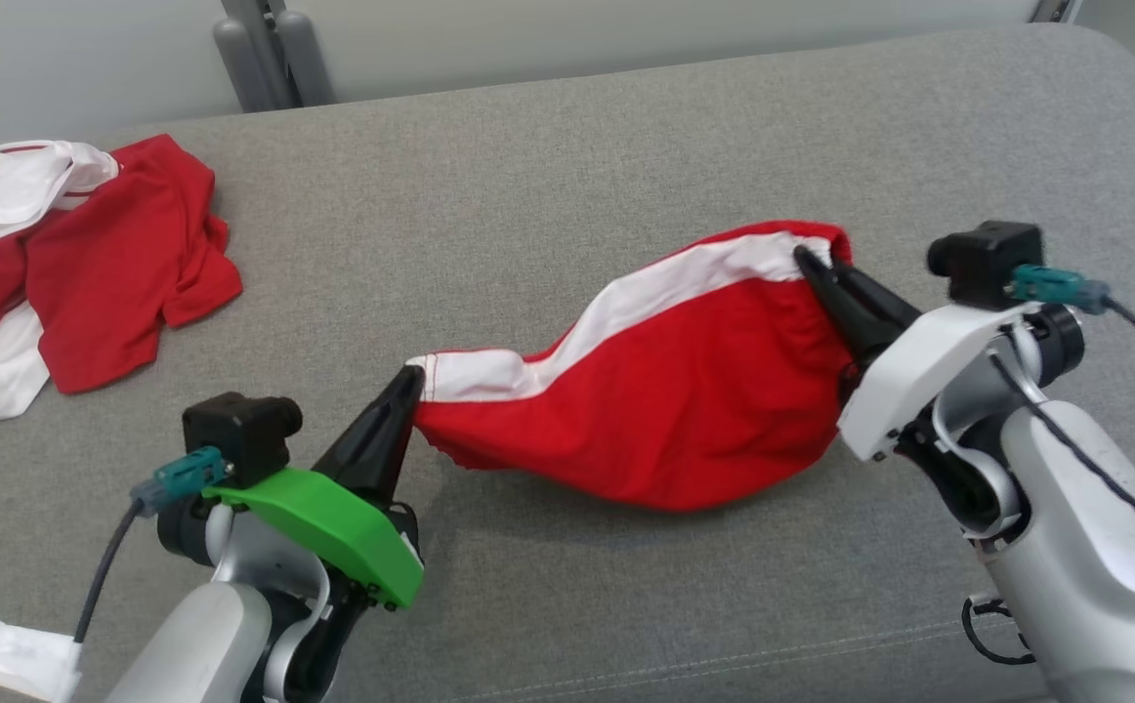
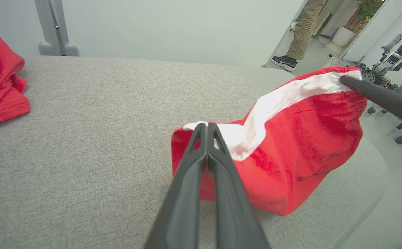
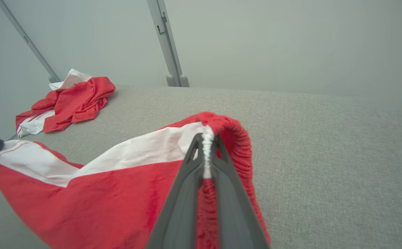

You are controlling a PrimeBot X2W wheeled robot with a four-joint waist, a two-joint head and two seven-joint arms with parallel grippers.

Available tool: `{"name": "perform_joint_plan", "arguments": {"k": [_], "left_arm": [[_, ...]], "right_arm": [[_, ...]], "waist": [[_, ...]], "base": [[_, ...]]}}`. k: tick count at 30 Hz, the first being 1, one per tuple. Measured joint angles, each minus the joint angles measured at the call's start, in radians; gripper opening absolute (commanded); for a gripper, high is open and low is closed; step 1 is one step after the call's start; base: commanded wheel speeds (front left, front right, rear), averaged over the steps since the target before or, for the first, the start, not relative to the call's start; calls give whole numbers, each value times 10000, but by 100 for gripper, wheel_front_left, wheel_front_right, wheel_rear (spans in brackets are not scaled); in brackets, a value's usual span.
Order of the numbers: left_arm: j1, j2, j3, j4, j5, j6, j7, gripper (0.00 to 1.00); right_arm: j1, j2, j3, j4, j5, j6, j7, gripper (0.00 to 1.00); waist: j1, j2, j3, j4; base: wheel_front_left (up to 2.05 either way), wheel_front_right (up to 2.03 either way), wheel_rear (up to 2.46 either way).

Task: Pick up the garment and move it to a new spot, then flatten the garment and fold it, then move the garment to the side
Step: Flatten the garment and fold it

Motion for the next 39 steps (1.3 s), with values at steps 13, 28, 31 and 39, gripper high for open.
{"name": "perform_joint_plan", "arguments": {"k": [13,28,31,39], "left_arm": [[-1,58,882,-1756,-12,207,-723,0],[-24,905,2541,-4255,-1235,410,543,0],[-514,1273,3049,-3638,-1501,477,1152,0],[-3801,1728,3139,-1515,-1661,485,2619,0]], "right_arm": [[995,192,-1609,-1511,3308,366,-318,0],[1059,-79,-2663,-4299,6669,119,1578,0],[531,-128,-3062,-3793,6913,-451,1992,0],[-2958,236,-3469,-2073,6328,-1824,2230,0]], "waist": [[0,0,-685,-43],[0,0,-593,-75],[0,0,-275,-51],[0,0,821,95]], "base": [[0,0,0],[0,0,0],[0,0,0],[0,0,0]]}}
